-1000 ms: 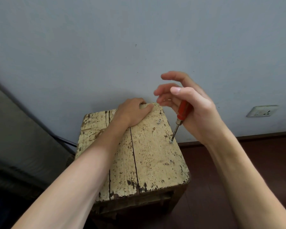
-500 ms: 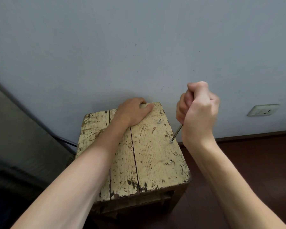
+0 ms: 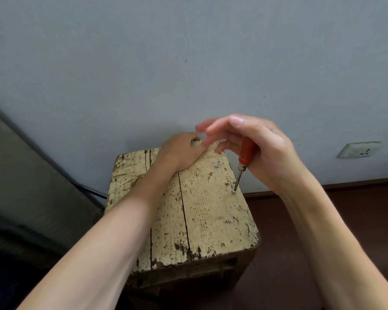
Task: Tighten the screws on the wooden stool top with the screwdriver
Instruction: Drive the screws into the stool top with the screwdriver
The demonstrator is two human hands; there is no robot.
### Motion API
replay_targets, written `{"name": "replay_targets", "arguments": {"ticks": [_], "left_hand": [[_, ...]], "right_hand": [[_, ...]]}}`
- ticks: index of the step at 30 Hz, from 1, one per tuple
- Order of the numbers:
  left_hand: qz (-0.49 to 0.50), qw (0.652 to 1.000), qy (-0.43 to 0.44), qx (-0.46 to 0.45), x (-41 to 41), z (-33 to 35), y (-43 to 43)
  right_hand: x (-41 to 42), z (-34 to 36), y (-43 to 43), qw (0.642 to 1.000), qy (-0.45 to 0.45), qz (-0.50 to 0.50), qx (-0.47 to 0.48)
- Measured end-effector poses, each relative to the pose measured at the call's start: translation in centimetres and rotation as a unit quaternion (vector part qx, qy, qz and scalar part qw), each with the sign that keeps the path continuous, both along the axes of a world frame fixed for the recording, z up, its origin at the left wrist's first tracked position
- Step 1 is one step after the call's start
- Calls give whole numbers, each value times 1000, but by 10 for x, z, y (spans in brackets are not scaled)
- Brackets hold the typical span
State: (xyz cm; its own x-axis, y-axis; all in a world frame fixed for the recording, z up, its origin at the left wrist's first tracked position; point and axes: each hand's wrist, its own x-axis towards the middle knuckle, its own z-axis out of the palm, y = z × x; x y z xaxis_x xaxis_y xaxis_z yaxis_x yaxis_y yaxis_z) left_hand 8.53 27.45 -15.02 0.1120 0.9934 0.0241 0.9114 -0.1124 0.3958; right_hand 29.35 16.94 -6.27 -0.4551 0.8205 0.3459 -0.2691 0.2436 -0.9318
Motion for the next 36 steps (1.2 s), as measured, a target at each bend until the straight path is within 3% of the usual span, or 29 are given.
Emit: {"name": "replay_targets", "arguments": {"ticks": [6,9,12,14,16,19,22,25,29,33,36], "left_hand": [[33,999,13,35,-1,-4,0],[35,999,12,34,-1,-6,3],[34,999,4,30,-1,-7,3],[34,999,2,29,-1,-6,2],[35,999,3,30,-1,-5,2],[31,999,9,34,0,-3,0],[25,999,11,26,0,-1,-2],[22,999,13,20,0,1,-3],[33,999,9,34,0,-1,-2],[35,999,3,30,0,-3,0],[37,999,-2,27,0,-3,0]], "right_hand": [[-5,-3,-2,993,77,-22,-87],[-12,-2,-4,974,126,-143,-124],[-22,-4,-11,929,184,-295,-130],[-27,-5,-14,918,185,-330,-119],[-26,-5,-14,930,160,-309,-119],[-16,-3,-5,971,96,-187,-110],[-4,0,0,995,12,-92,-37],[0,0,0,999,0,-27,-25],[-5,-3,-2,997,42,-34,-52],[-13,-2,-6,977,104,-155,-105],[-26,-6,-13,925,177,-318,-110]]}}
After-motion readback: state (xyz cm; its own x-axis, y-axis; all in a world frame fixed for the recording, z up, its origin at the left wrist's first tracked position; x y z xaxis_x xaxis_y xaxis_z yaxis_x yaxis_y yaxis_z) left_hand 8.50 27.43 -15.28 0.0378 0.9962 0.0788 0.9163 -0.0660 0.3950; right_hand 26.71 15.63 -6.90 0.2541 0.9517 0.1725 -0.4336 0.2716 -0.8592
